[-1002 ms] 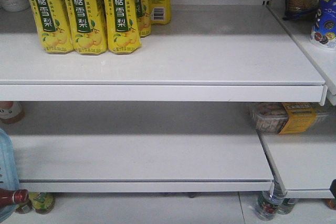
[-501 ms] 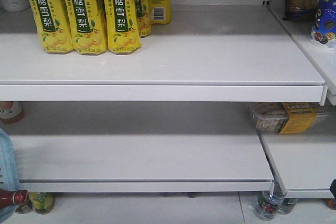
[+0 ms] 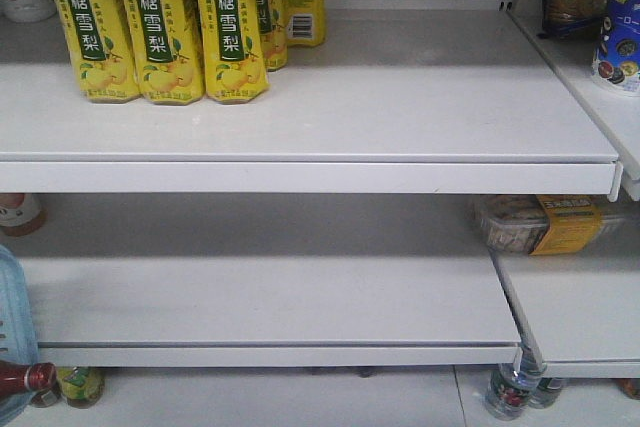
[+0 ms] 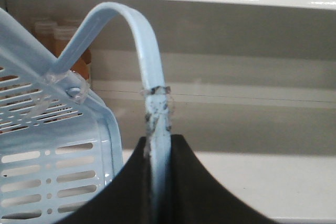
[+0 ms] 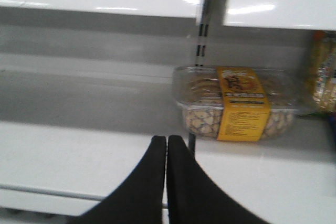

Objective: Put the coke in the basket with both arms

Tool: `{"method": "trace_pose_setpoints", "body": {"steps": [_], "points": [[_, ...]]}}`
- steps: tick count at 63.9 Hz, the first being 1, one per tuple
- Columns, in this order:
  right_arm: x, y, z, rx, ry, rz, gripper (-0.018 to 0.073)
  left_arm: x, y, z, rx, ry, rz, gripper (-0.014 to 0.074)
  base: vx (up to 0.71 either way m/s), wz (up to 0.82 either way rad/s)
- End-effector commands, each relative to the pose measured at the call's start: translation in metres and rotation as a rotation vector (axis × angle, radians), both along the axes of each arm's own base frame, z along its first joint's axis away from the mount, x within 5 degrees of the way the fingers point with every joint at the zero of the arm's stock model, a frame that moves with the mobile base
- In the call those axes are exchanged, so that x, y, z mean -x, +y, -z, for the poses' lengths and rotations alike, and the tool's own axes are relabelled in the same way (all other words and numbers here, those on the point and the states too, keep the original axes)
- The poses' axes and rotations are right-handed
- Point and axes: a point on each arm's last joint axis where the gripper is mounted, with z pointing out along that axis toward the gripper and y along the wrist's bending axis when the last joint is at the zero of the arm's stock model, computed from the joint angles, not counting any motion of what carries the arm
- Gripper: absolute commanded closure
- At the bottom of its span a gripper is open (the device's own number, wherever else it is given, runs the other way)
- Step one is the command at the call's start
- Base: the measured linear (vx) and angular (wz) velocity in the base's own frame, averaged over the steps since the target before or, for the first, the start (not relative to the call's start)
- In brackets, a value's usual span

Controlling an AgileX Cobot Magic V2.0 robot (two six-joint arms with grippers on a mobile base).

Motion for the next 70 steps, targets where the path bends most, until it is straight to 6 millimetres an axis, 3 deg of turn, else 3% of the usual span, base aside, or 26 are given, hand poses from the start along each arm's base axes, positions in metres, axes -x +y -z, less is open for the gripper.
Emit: {"method": "trace_pose_setpoints", "body": {"steps": [1,11,28,70], "points": [[-0.002,-0.005,-0.017,-0.028,-0.104,0.092,0.0569,0.002,-0.002,-0.017,-0.071,-0.194,0.02,0.0603,0.0,0.0],[0.002,-0.008,-0.012,0.01,-0.176,0.128,0.0569,0.002,-0.002,-0.017,-0.071,-0.194,0.02,0.0603,0.0,0.0],[0.009,-0.005,0.025,0.025,-0.334,0.078,0.0569,0.002,-0.002,-0.017,-0.071,-0.194,0.02,0.0603,0.0,0.0],[0.009,-0.005,0.026,0.014,-0.32,0.08,0.0569,0.002,-0.002,-0.017,-0.071,-0.194,0.02,0.0603,0.0,0.0]]}}
